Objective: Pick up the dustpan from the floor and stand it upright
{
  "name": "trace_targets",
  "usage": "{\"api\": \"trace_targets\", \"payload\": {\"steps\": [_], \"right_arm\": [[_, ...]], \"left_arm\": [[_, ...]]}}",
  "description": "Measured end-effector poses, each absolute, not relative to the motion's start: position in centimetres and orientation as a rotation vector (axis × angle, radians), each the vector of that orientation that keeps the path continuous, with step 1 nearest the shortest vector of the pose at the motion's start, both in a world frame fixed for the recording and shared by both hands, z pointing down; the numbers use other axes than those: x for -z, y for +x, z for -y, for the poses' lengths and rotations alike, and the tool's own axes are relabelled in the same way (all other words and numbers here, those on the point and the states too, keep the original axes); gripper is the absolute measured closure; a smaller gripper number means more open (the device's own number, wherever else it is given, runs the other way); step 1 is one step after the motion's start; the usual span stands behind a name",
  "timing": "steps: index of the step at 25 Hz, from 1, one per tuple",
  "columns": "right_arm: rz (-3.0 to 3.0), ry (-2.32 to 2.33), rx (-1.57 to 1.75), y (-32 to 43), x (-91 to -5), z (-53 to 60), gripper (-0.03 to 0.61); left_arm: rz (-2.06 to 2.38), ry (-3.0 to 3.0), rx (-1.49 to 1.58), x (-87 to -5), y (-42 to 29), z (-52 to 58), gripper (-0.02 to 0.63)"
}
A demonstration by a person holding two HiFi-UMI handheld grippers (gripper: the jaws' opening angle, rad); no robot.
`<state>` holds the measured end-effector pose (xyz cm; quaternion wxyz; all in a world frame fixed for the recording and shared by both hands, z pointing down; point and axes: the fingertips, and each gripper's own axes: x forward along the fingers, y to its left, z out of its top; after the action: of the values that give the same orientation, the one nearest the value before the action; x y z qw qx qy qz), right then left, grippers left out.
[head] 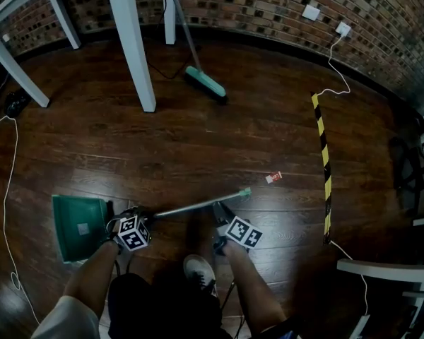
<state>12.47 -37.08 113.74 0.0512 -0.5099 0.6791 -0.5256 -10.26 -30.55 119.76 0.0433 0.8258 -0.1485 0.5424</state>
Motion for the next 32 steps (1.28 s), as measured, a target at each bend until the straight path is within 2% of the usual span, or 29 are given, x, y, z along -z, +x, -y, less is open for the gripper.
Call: {"api": "trace_targets", "payload": {"steps": [5, 9, 10, 13, 14, 15, 20, 25, 32], "right_arm": [[-2.006, -1.451, 1.547, 11.5, -111.7, 38.3, 0.486], [-2.005, -1.352, 1.516, 10.3, -110.0, 38.8, 0.363], [-2.013, -1.348, 1.518, 10.1, -110.0, 38.8, 0.362], [-2.051, -1.385, 1.507, 9.9, -110.0, 38.9, 0.379], [-2.062, -1.402, 1.499, 9.9, -110.0, 38.9, 0.44], [-2.066, -1.413, 1.492, 10.0, -109.8, 38.8, 0.468], [-2.077, -1.441, 1.42, 10.3, -107.3, 38.7, 0.474], [-2.083, -1.505, 1.263, 12.2, -101.4, 39.0, 0.481], [-2.239, -1.668, 0.824, 14.9, -89.7, 38.5, 0.475]], "left_arm": [[0.453, 2.568, -1.633, -118.6, -10.5, 30.7, 0.506], [0.463, 2.599, -1.614, -117.9, -10.5, 30.4, 0.505], [0.459, 2.609, -1.612, -117.8, -10.5, 30.2, 0.505], [0.452, 2.631, -1.604, -117.6, -10.3, 29.9, 0.505], [0.453, 2.635, -1.602, -117.5, -10.3, 29.8, 0.505], [0.454, 2.638, -1.6, -117.3, -10.4, 29.8, 0.505], [0.483, 2.662, -1.573, -116.0, -10.0, 30.2, 0.505], [0.631, 2.711, -1.405, -112.6, -7.7, 31.8, 0.505], [0.865, 2.879, -1.104, -106.2, -2.9, 33.4, 0.503]]}}
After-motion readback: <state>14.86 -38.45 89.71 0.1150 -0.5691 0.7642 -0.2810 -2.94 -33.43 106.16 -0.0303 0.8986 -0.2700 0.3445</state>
